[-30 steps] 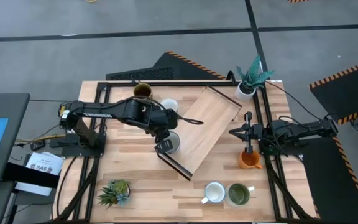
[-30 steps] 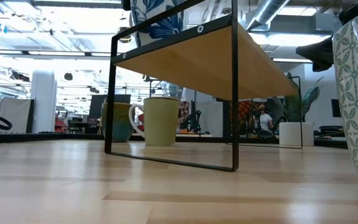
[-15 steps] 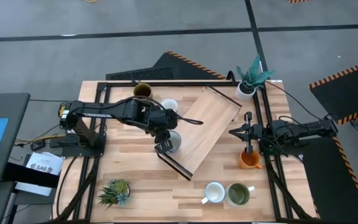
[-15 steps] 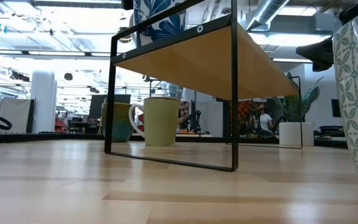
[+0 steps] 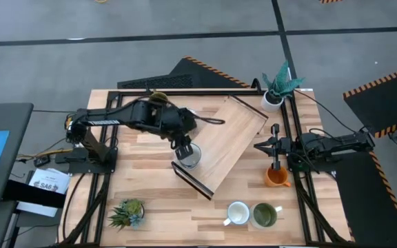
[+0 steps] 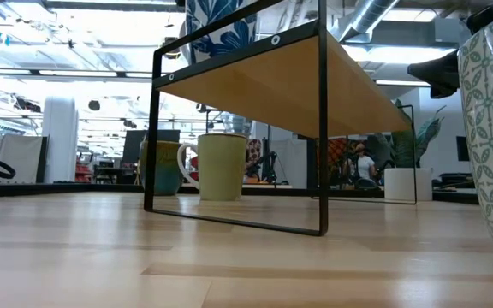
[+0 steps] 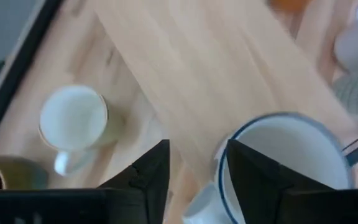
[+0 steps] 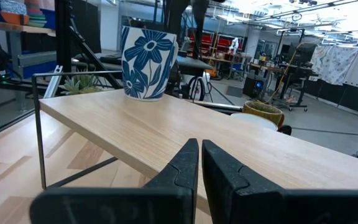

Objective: Place coffee mugs
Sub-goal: Put the orange mug on the shelf

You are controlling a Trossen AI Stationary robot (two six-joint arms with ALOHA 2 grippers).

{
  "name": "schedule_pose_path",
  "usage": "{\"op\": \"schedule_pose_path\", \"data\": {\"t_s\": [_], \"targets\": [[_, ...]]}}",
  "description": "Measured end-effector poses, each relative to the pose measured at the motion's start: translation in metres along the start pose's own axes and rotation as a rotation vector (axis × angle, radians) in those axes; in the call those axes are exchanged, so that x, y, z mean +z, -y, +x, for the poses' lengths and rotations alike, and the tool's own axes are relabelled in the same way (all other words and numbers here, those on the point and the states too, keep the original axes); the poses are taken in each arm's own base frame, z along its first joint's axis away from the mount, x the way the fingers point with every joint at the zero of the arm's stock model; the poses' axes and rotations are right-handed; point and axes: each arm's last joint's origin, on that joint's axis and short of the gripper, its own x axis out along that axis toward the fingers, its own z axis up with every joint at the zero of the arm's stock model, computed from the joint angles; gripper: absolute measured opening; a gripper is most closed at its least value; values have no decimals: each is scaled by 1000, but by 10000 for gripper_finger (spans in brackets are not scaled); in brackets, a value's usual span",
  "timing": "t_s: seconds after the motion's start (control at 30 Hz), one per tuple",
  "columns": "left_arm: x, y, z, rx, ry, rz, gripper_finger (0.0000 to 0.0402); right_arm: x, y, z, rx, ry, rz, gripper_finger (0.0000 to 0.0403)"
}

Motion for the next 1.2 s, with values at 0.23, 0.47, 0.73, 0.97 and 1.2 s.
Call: {"op": "schedule_pose_path", "data": {"t_s": [0.23,0.47,0.73,0.97,1.2], "targets": [[8,0,-38,112,161,73,147,0,0,0,0,0,0,48],[-34,26,-51,330,357,172,147,0,0,0,0,0,3,48],[-118,16,-33,187,597,103,147,0,0,0,0,-1,3,48],[-170,-3,-16,-152,964,174,147,0,0,0,0,0,3,48],[-210,-18,2,-256,1189,186,147,12,2,-1,-9,121,162,48]]}}
